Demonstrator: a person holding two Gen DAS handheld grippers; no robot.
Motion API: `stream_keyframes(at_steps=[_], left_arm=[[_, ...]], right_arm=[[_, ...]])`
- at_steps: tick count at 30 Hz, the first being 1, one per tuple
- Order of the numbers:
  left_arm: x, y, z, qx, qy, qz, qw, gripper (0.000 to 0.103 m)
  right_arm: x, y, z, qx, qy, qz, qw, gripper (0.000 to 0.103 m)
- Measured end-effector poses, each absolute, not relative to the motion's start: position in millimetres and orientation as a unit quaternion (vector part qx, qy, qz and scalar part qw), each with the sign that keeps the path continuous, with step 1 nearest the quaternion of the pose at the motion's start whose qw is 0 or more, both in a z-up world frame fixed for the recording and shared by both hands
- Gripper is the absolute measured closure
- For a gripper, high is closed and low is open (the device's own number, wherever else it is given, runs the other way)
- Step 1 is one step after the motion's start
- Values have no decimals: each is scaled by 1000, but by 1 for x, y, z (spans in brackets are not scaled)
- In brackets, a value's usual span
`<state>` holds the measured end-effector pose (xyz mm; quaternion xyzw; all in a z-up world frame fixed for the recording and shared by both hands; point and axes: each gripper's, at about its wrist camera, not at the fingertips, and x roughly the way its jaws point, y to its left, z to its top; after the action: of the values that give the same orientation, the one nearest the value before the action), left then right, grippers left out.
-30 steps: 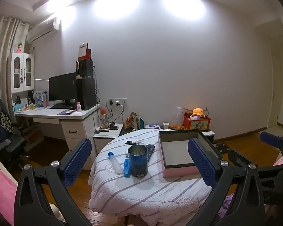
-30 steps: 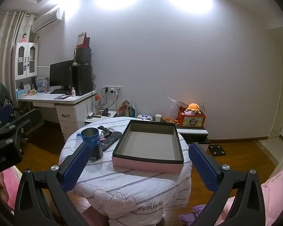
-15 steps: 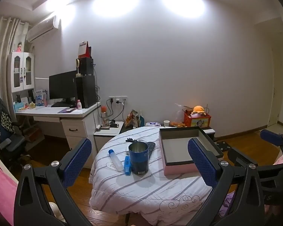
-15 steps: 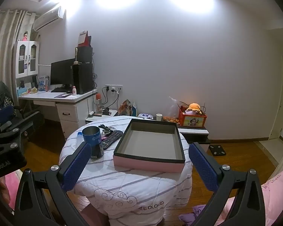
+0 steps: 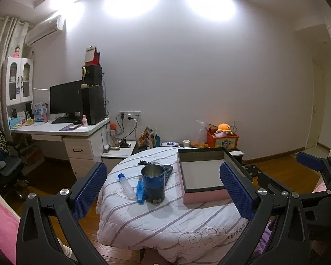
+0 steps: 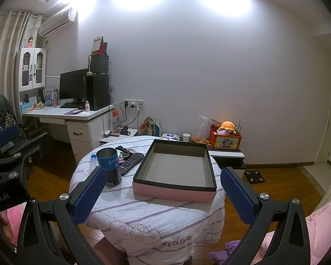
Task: Organize rigid objects
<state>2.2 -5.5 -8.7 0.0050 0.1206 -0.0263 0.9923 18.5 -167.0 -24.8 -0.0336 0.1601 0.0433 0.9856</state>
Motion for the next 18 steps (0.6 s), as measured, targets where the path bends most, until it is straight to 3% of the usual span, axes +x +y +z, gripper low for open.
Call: stream_keyframes(at_steps=[18], left_arm=[[3, -10, -11, 17, 124, -25, 992, 0]], right_arm=[[20, -167, -29, -37, 165, 41, 985, 0]])
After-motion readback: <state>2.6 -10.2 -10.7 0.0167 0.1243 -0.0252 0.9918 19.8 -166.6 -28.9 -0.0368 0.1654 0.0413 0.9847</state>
